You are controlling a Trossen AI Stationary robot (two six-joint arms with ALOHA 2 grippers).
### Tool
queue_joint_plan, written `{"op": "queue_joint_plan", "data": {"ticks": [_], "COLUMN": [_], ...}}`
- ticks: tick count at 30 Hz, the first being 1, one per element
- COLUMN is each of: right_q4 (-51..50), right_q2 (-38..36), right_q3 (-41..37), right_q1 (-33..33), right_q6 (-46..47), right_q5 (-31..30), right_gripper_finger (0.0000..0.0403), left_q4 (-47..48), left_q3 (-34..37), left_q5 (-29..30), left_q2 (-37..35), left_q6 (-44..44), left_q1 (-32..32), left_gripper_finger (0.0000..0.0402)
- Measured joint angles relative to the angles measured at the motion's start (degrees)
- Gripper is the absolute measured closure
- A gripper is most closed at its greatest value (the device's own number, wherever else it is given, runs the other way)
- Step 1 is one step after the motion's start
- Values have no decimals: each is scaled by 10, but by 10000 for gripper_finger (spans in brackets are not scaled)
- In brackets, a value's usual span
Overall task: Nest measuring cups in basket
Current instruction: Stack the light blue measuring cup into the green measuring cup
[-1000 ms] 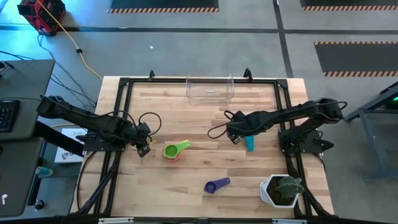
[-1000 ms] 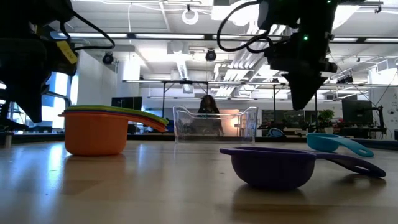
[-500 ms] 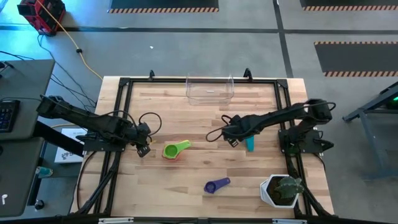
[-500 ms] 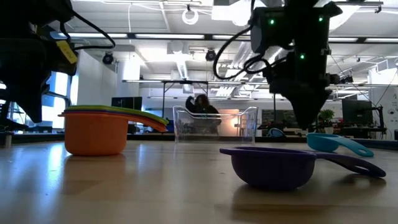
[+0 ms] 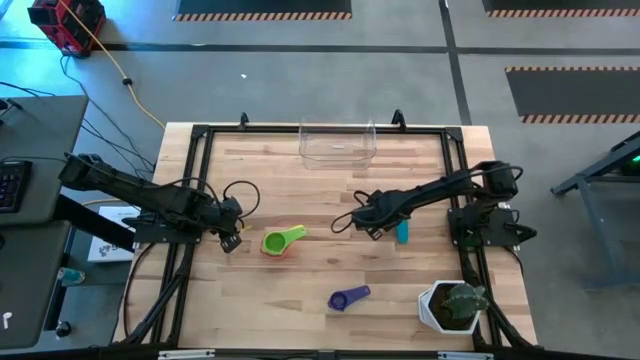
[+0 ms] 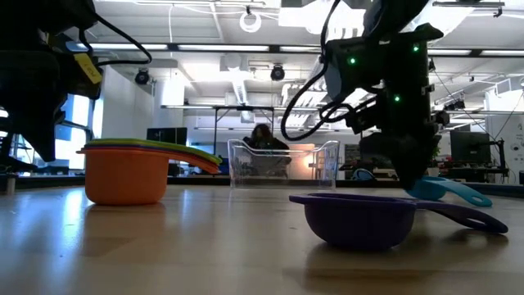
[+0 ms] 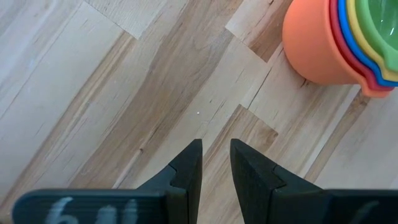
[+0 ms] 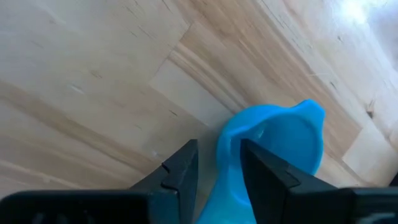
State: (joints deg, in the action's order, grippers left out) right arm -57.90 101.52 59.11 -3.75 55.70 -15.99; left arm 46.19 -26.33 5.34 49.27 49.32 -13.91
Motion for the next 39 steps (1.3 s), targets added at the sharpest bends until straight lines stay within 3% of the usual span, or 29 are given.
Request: {"op": "queue_joint_plan", "data": {"ticks": [5,10,15,22,33,39], "right_q4": [0,-1,-1,0,111,230], "right_q2": [12,12,12,12,12,12], "right_q3": [0,0,6,73,178,218], "right_q1": [1,1,-3,-40,-85,-92], "right_q6": [0,-10,-22,-65,-244,-379], "right_q5": [5,-1,-4,-61,-105,-105], "right_gripper_finger": [328,393,393,399,401,402], "left_q4": [0,0,0,0,-2,-2], "left_q3": [0,0,0,0,0,0], "left_q5": [0,0,0,0,0,0], "left_q2": [0,0,0,0,0,0], "left_q6": [0,0,0,1,27,31], "left_q1": [0,0,0,0,0,0], "left_gripper_finger": [328,328,328,328,328,328]}}
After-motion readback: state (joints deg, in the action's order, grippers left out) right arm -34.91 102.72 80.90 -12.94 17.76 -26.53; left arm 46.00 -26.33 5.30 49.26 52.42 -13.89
